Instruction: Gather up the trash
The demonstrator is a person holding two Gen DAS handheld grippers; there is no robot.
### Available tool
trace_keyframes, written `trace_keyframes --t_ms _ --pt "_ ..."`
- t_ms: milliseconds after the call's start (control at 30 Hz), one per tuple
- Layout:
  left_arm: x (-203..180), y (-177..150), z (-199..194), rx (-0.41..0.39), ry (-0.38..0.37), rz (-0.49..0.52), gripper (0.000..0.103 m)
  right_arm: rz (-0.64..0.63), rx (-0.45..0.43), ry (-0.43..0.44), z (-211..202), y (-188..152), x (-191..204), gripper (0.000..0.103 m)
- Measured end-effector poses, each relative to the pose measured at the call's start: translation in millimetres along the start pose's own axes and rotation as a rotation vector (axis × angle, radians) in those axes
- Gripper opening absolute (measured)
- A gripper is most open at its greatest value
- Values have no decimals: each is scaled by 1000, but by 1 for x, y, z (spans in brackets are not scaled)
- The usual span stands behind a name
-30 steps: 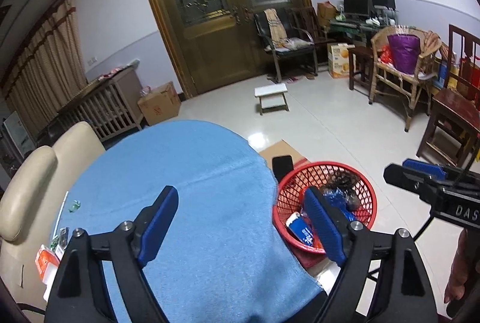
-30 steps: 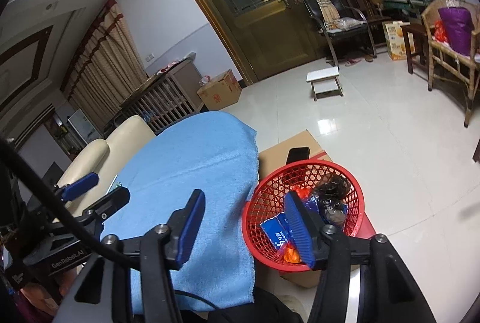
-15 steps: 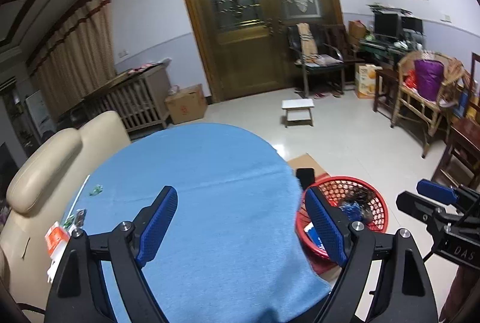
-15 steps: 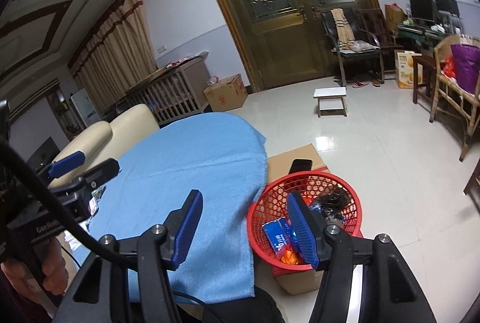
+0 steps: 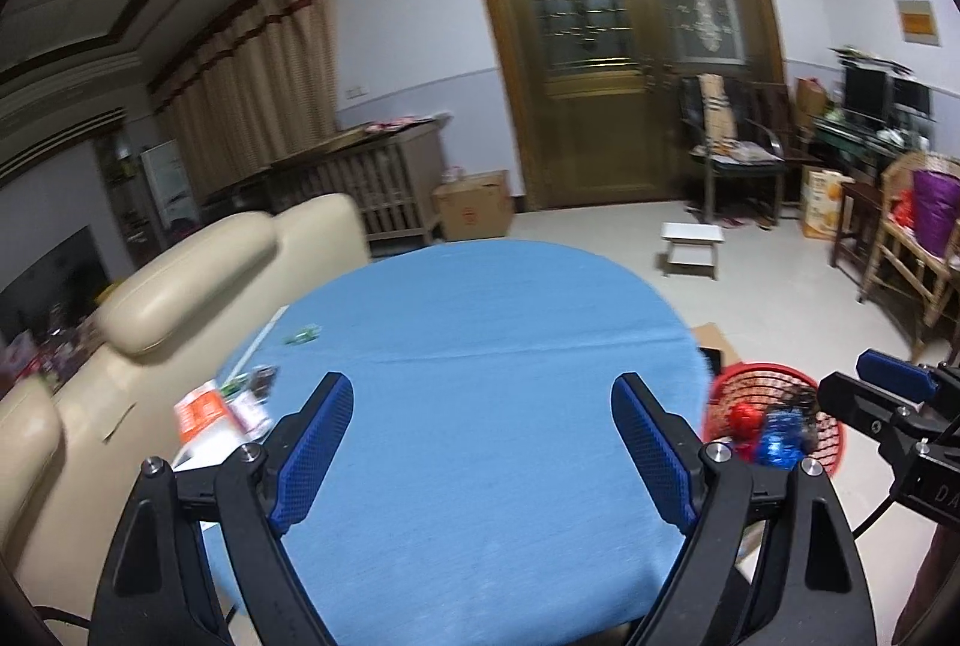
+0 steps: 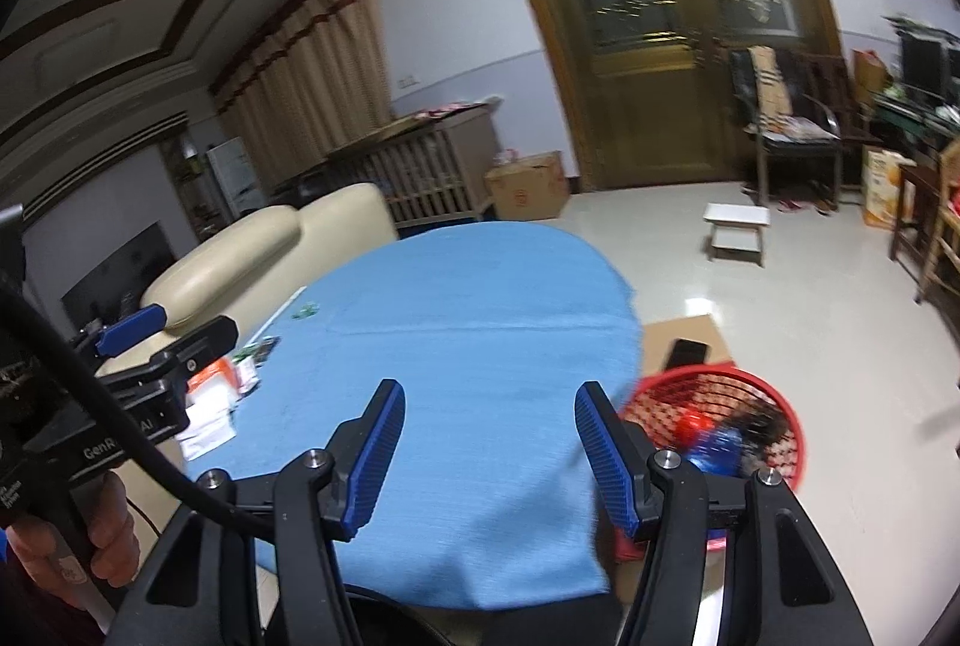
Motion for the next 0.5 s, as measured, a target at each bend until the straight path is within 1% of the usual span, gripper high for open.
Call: trace_keyframes --t_ms 100,233,333,500 --pt "28 -15 -10 13 64 -36 89 -41 6 50 5 -5 30 66" --pt "57 -31 -24 31 127 -83 89 -102 25 112 11 -19 67 66" --pt "76 -41 -37 38 170 -107 90 -155 35 151 11 -31 94 67" --pt "95 -50 -56 41 222 -128 90 -190 48 195 9 -45 122 68"
Point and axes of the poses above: each gripper's, at about its wrist camera, not at the fingertips, and z roughly the way its jaws point, x to its left, y to its top, the point moved 5 cm from there along z, roughly the way its jaws point, and after that the axes turned 10 degrees about z, right-handed, at the moved point
